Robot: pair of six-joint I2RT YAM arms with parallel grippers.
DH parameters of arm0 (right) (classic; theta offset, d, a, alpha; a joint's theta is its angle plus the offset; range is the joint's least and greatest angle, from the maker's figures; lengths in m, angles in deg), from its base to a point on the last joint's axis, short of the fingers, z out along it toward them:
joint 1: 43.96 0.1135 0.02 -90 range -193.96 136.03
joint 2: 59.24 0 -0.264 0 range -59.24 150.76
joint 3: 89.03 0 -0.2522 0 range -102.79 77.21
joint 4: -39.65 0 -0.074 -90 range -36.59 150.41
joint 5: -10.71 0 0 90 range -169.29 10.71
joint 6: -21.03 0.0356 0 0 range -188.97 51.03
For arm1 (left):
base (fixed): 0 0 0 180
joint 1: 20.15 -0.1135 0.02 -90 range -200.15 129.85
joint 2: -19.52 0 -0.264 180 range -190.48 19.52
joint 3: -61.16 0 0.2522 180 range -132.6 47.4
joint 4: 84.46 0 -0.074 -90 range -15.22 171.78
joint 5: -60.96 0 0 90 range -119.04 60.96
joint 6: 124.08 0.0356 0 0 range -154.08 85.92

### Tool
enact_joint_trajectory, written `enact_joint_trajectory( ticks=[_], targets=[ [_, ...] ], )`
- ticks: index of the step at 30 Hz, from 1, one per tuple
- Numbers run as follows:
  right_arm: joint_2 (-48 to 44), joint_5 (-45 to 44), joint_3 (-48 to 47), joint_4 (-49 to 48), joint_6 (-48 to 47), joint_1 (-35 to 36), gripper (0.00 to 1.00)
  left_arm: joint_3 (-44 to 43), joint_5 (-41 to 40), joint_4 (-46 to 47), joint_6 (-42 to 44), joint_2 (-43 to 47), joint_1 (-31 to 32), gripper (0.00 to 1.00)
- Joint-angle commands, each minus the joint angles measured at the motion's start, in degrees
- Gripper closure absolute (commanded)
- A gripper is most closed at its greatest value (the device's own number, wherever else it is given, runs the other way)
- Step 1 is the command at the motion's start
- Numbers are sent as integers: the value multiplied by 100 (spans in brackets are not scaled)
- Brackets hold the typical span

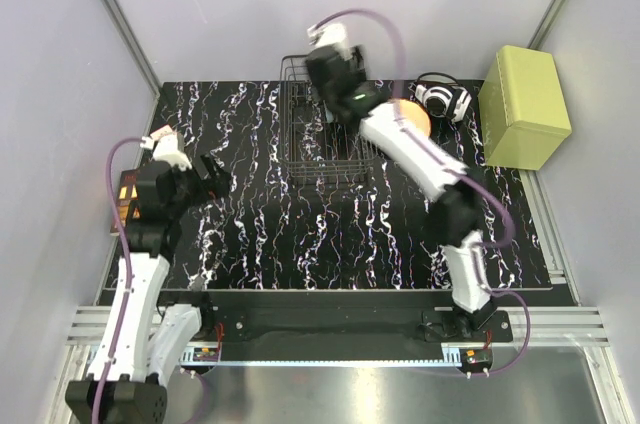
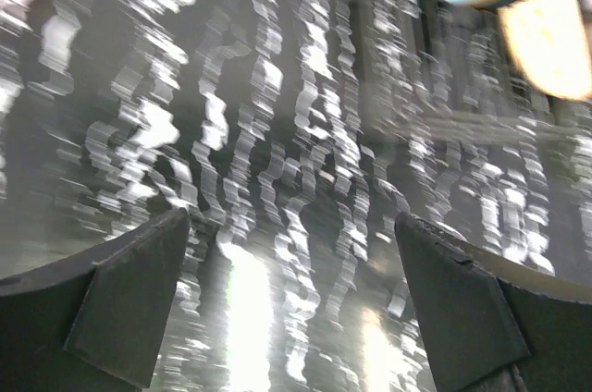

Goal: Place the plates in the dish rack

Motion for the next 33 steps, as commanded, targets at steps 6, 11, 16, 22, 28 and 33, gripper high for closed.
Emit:
enact_joint_trajectory(
  ticks=[6, 11, 16, 22, 28, 33],
  targets=[
    [-2257, 3313, 1796, 1173, -729, -2426, 9, -2251, -1173, -1223, 1429, -1984, -12, 1],
    [-1609, 4417, 2203, 1269, -1407, -3374, 21, -2701, -243, -1100, 1235, -2493, -29, 1],
    [-781, 5174, 1842, 1824, -1970, -3798, 46, -3246, -64, -1258, 1287, -2846, -275, 1],
    [-289, 5438, 1746, 1358, -2208, -3807, 89, -3642, -161, -1346, 1481, -3320, -293, 1],
    [422, 5807, 1184, 1182, -2234, -3816, 100, -3589, -328, -1302, 1787, -3575, -293, 1],
    [1133, 5914, 447, 1173, -1997, -3807, 100, -3712, -495, -1302, 1973, -3778, -293, 1]
  ],
)
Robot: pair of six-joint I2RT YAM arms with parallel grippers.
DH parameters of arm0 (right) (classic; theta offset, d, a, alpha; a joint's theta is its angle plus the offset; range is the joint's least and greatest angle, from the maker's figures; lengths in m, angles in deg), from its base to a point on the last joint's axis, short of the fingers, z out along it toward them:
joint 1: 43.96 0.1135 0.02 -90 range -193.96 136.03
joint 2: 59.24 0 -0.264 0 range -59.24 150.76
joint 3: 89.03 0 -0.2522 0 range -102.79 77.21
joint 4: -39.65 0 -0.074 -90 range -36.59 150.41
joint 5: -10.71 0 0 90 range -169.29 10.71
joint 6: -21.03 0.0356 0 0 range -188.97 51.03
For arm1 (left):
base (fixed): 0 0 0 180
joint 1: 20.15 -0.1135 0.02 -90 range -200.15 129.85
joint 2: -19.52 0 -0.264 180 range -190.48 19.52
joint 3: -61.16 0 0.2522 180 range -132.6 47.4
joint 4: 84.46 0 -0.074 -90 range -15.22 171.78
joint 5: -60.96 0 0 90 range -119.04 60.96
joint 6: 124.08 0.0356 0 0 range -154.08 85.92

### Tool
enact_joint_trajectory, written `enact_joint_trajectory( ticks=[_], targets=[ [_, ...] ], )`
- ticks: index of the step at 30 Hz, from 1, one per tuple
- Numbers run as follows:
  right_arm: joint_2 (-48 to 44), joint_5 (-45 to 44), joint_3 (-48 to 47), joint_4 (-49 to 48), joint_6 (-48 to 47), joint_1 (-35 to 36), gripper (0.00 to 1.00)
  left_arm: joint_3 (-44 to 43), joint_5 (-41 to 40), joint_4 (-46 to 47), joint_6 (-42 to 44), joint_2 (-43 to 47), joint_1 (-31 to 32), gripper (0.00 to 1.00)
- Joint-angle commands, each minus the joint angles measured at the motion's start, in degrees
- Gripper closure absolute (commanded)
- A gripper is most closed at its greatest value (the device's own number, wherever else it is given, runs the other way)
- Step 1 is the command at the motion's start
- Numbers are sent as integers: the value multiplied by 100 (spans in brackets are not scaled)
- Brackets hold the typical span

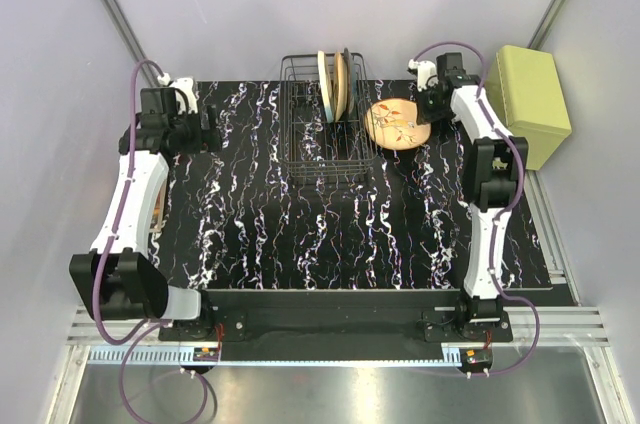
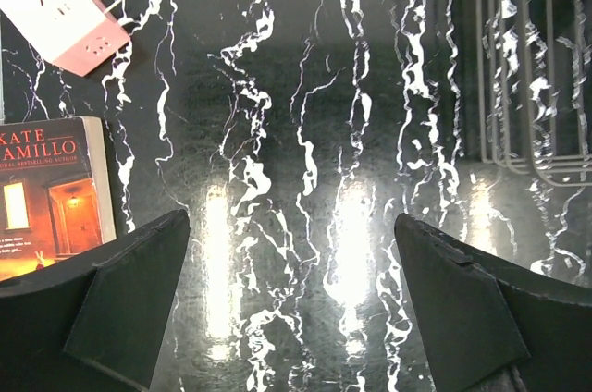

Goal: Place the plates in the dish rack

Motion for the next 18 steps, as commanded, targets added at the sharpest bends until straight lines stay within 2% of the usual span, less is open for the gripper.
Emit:
enact_joint_trajectory(
  ticks=[1, 6, 8, 15, 18],
  targets=[
    [647, 305, -774, -86, 158, 33, 100, -307, -163, 116, 332, -154, -13, 1],
    [1202, 218, -1775, 195, 395, 25, 100, -457, -401, 73, 385, -233, -75, 1],
    [1272, 200, -1892, 300, 413, 33, 100, -465, -304, 55, 358, -277, -75, 1],
    [1237, 6, -1506, 1116, -131, 121, 100, -693, 135, 90, 244, -602, -75, 1],
    [1290, 6, -1426, 1556, -377, 148, 99, -825, -65, 108, 227, -743, -75, 1]
  ],
)
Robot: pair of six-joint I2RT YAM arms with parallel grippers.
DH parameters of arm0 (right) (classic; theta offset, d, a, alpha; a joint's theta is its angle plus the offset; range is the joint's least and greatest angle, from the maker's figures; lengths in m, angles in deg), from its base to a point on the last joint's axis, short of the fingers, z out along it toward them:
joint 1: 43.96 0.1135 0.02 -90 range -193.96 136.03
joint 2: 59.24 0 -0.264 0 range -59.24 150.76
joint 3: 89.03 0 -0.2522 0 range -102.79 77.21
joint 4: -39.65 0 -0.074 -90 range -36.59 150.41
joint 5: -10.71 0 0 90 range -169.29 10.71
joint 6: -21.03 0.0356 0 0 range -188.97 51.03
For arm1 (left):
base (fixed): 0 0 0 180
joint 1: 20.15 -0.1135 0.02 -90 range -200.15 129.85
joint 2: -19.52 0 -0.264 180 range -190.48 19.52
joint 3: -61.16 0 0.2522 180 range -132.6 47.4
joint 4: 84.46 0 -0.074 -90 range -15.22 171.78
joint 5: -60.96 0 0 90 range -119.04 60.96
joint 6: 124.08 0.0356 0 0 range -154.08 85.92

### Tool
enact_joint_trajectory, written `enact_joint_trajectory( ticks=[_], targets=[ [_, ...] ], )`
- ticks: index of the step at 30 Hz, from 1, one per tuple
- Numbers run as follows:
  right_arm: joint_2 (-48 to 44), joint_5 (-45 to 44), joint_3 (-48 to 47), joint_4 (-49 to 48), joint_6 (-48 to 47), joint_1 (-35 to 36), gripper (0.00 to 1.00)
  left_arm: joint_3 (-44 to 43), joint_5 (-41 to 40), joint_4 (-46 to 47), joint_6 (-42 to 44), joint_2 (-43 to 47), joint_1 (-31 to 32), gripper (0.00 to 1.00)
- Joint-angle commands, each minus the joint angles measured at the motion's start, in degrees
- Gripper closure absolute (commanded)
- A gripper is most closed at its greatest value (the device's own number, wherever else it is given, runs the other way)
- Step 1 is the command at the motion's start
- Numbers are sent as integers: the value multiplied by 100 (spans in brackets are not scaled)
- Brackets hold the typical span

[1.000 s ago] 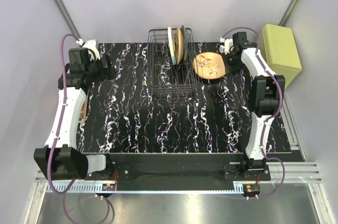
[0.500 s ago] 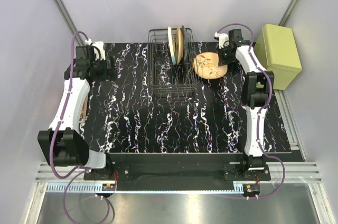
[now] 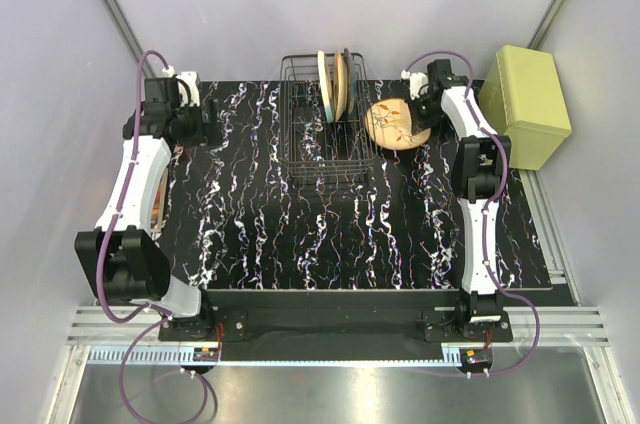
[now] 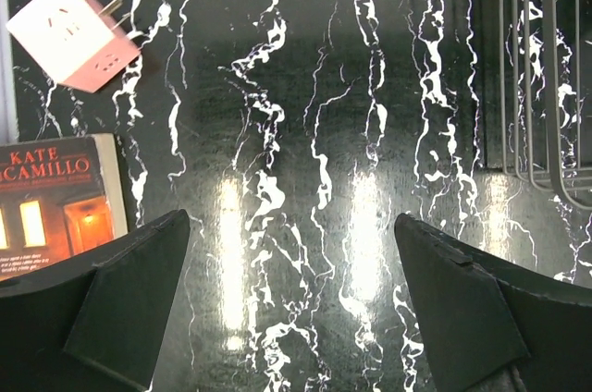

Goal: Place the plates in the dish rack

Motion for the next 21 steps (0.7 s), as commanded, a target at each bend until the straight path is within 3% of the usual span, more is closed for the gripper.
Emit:
enact_joint_trajectory(
  ticks=[1, 6, 16, 21],
  targets=[
    [-67, -66, 95, 858, -430, 91, 99, -406, -223, 225, -21, -177, -22, 1],
    [-181, -312, 437, 1306, -483, 100, 99, -511, -919, 243, -153, -344, -22, 1],
    [-1858, -892, 3659, 1237, -861, 100, 100, -494, -744, 235, -425, -310, -22, 1],
    [-2553, -1015, 4804, 1140, -852, 108, 99, -214, -779, 200, -627, -116, -22, 1]
  ],
)
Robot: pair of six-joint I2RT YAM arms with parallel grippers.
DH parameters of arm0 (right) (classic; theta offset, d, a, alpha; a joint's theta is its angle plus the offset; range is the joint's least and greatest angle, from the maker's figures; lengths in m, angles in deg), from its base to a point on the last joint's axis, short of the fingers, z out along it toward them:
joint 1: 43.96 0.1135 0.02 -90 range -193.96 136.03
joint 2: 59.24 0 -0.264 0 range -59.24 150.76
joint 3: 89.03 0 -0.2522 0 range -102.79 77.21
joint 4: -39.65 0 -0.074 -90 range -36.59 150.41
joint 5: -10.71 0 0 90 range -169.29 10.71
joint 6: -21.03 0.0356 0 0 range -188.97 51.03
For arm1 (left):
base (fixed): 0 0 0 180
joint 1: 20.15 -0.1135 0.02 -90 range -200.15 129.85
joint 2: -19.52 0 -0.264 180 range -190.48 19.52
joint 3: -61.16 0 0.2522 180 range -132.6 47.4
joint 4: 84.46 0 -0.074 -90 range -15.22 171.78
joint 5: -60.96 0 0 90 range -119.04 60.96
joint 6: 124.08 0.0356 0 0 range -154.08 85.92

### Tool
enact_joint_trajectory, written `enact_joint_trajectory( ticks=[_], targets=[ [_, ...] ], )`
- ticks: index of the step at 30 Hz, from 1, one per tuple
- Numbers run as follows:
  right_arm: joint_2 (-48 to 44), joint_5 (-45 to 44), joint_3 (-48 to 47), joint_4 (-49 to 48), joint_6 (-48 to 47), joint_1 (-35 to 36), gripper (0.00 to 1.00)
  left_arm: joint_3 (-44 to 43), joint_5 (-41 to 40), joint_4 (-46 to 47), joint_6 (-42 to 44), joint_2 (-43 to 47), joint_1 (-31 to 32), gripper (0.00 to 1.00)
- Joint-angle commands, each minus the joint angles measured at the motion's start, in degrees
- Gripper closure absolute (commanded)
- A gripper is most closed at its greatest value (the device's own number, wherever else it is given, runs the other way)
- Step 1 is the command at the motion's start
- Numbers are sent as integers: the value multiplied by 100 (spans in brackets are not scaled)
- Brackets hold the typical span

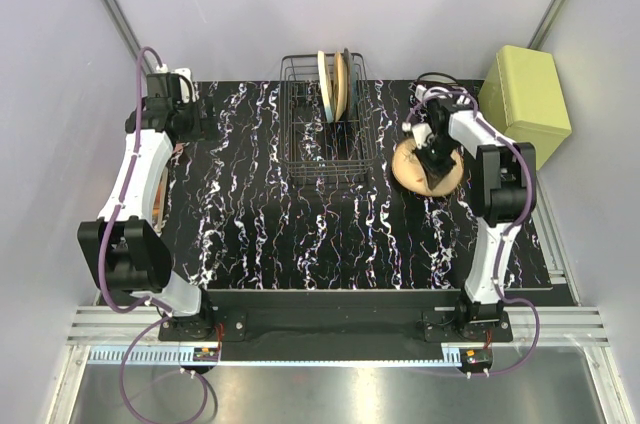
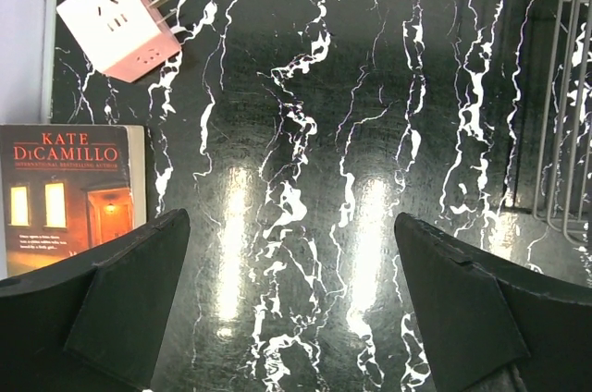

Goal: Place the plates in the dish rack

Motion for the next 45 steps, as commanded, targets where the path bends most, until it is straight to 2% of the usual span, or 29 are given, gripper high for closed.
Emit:
enact_joint_trajectory(
  ticks=[1, 5, 8, 10, 13, 22, 27, 28, 32, 33, 36, 40, 45],
  targets=[
    [-508, -469, 1238, 447, -144, 34, 99, 119, -108, 158, -303, 284, -25, 1],
    [-1062, -723, 2048, 307, -223, 218, 99, 497, 67, 88, -716, 547, -25, 1],
    [-1633, -1082, 2908, -61, -451, 657, 99, 918, 121, 88, -840, 749, -25, 1],
    [-2150, -1338, 3688, -308, -723, 1210, 99, 1059, 130, 88, -849, 890, -25, 1],
    [-2670, -1524, 4271, -616, -821, 1546, 99, 1288, 86, 96, -849, 1127, -25, 1],
    [-3708, -1058, 4212, -625, -566, 1529, 99, 1947, 330, 140, -892, 1821, -25, 1],
    [-4428, -1084, 4070, -1249, -855, 1467, 98, 2439, 603, -35, -1331, 2287, -270, 1],
    [-4482, -1032, 4132, -1354, -917, 1458, 98, 2571, 604, -18, -1750, 2375, -332, 1],
    [-4386, -944, 4466, -1977, -1268, 1458, 99, 3212, 1139, 17, -2281, 2446, -876, 1],
    [-4221, -944, 4527, -2075, -1313, 1458, 99, 3283, 1271, 17, -2308, 2481, -1147, 1],
    [-3904, -891, 4484, -2427, -1436, 1467, 99, 3372, 1571, 17, -2282, 2612, -1404, 1],
    [-3587, -584, 4361, -2673, -1480, 1476, 99, 3354, 1344, -97, -1860, 2815, -1545, 1],
    [-3288, -223, 4229, -2673, -1542, 1554, 99, 3390, 1324, -343, -1825, 2912, -1879, 1]
  ],
)
